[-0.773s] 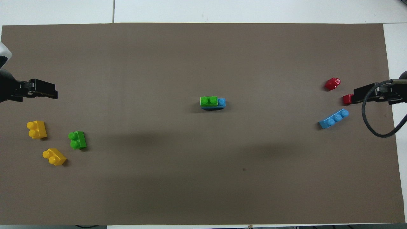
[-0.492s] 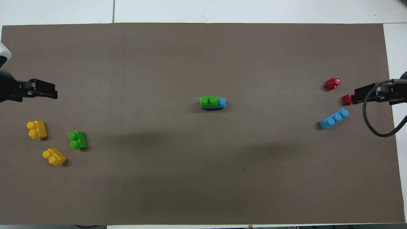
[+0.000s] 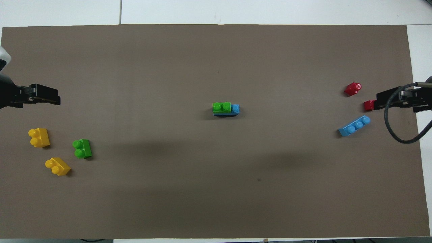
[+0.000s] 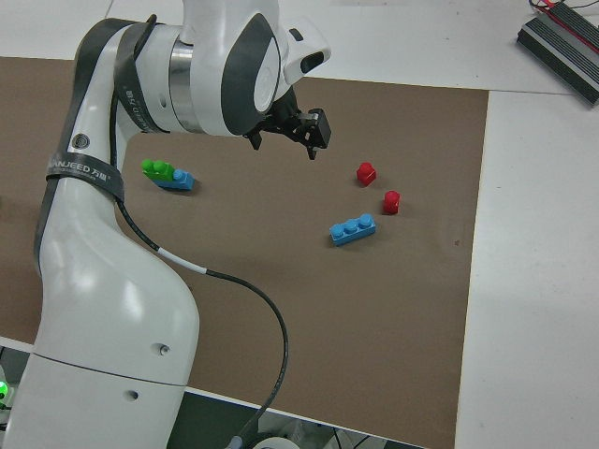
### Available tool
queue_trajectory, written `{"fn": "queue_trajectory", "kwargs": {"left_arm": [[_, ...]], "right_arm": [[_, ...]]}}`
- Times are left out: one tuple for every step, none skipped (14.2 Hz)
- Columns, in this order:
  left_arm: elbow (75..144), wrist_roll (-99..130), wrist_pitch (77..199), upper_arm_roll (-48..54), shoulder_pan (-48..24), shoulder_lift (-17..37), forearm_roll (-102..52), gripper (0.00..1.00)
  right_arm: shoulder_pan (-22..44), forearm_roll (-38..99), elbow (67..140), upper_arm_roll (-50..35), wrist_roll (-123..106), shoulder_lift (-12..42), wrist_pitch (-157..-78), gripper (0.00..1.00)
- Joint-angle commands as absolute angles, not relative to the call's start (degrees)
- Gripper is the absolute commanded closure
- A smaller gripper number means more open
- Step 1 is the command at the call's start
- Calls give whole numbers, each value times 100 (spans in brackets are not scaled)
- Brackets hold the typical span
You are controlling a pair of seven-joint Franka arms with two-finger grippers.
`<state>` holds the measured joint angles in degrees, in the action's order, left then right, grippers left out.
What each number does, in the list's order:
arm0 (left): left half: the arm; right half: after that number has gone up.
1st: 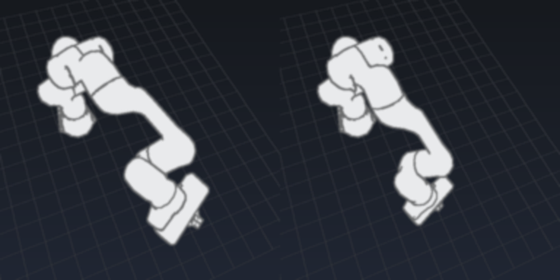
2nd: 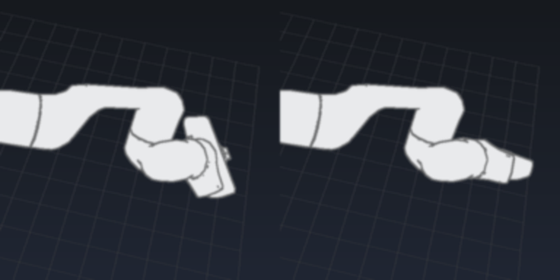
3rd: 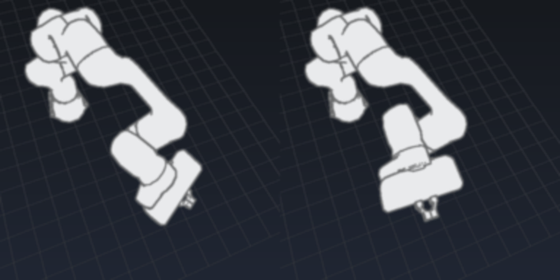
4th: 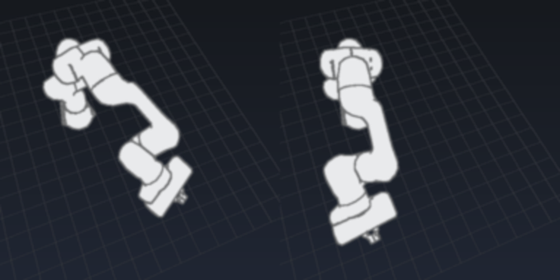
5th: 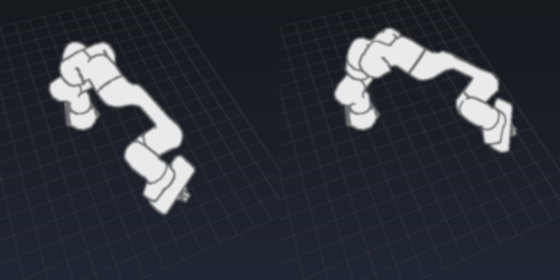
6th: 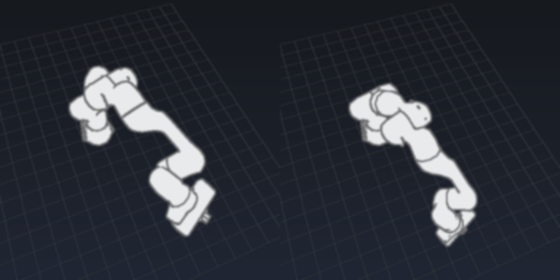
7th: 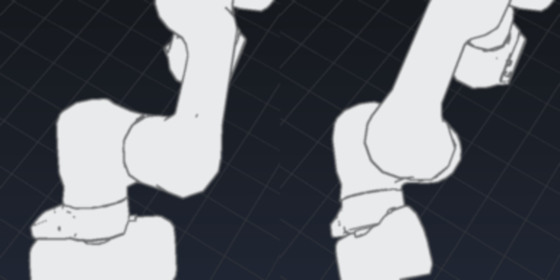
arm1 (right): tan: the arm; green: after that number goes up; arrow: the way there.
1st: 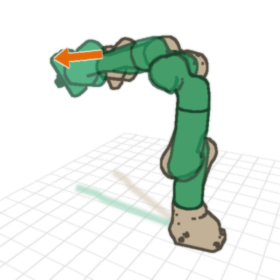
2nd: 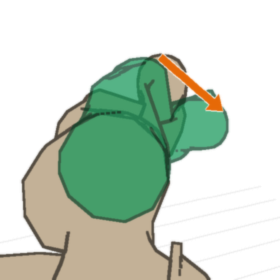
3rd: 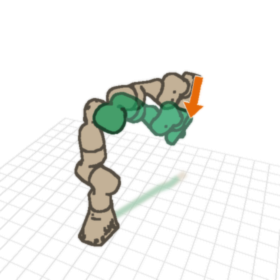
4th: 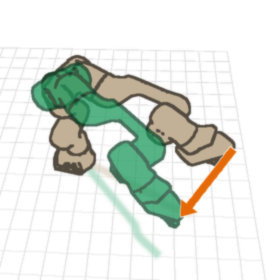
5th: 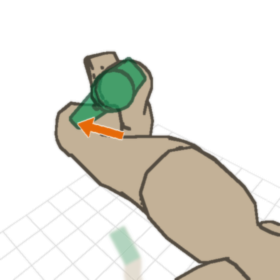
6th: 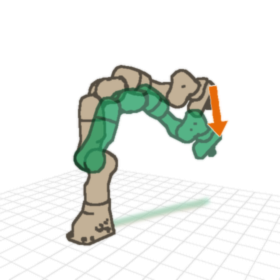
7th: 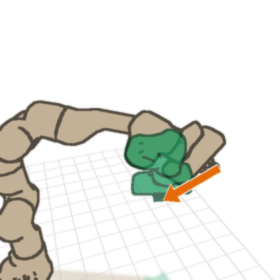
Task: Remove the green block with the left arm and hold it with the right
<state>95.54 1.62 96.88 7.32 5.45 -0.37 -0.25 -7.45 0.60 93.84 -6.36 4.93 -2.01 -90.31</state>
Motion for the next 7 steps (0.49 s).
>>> {"fn": "queue_trajectory", "kwargs": {"left_arm": [[9668,141,9712,694,501,-167,-97,0],[9668,141,9686,694,501,-167,-97,0],[9668,141,9651,694,501,-167,-97,0],[9668,141,9642,694,501,-167,-105,0],[9677,141,9581,694,492,-176,-105,0],[9703,149,9554,694,483,-202,-97,0],[9773,158,9554,694,422,-228,-105,0]], "right_arm": [[-809,-44,9501,-712,694,-264,-9202,0],[-809,-44,9510,-712,747,-264,-9237,0],[-809,-44,9510,-712,825,-264,-9237,0],[-791,-44,9510,-721,948,-264,-9246,0],[-782,-44,9518,-721,1062,-264,-9263,0],[-765,-44,9562,-721,1142,-272,-9316,0],[-756,-35,9650,-721,1169,-325,-9360,0]]}}
